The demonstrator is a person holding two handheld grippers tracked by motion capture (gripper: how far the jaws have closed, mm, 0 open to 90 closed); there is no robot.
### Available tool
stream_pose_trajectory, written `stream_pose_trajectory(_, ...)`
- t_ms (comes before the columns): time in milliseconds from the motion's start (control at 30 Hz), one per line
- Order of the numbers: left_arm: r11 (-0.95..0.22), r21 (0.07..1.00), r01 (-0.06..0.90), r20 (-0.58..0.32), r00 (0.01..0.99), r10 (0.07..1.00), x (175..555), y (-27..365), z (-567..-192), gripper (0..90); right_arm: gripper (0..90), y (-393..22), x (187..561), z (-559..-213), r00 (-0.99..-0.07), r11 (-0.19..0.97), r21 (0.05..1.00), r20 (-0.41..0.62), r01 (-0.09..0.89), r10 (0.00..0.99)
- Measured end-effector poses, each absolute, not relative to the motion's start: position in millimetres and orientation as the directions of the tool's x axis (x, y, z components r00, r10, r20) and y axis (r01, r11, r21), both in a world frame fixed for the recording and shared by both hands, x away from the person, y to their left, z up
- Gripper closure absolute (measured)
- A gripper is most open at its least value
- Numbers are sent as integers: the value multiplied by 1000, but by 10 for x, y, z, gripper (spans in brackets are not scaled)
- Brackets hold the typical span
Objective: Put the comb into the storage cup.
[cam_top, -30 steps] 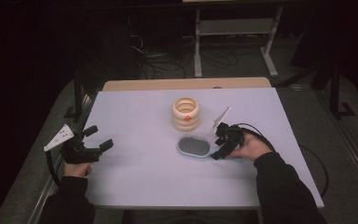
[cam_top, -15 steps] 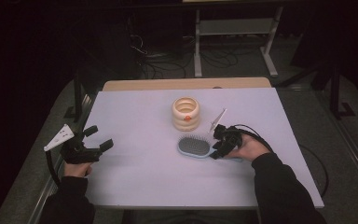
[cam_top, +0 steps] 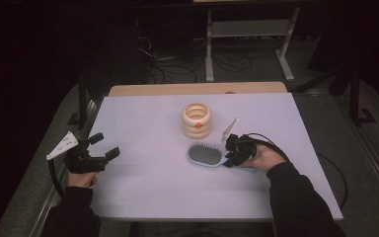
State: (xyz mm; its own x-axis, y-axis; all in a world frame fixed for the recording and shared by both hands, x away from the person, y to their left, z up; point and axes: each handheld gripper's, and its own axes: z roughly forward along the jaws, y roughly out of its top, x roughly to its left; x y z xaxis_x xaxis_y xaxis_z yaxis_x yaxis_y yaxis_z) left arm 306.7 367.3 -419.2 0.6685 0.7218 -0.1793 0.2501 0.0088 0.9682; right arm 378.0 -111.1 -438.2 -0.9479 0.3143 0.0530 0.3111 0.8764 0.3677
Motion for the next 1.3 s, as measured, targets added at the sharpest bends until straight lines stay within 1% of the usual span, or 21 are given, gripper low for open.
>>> stream_pose_trajectory(200, 9, 968, 251, -180, 669, 721, 3066, 3673, -4192, 0, 684, -1084, 3752, -4378, -953, 877, 377, 60, 297, 297)
stream_pose_trajectory(500, 5, 966, 257, -182, 670, 719, 3068, 3665, -4199, 0, 684, -1068, 3661, -4192, -959, 847, 457, 55, 272, 278)
stream_pose_trajectory(900, 8, 963, 270, -192, 662, 725, 3090, 3655, -4211, 0, 684, -1140, 3591, -3860, -952, 805, 527, 21, 271, 306)
stream_pose_trajectory(1100, 20, 957, 291, -210, 641, 738, 3142, 3686, -4235, 0, 684, -1137, 3592, -3754, -948, 801, 533, 5, 272, 318)
stream_pose_trajectory(1300, 12, 956, 294, -206, 640, 740, 3157, 3689, -4235, 0, 684, -1125, 3611, -3621, -946, 792, 550, -10, 266, 325)
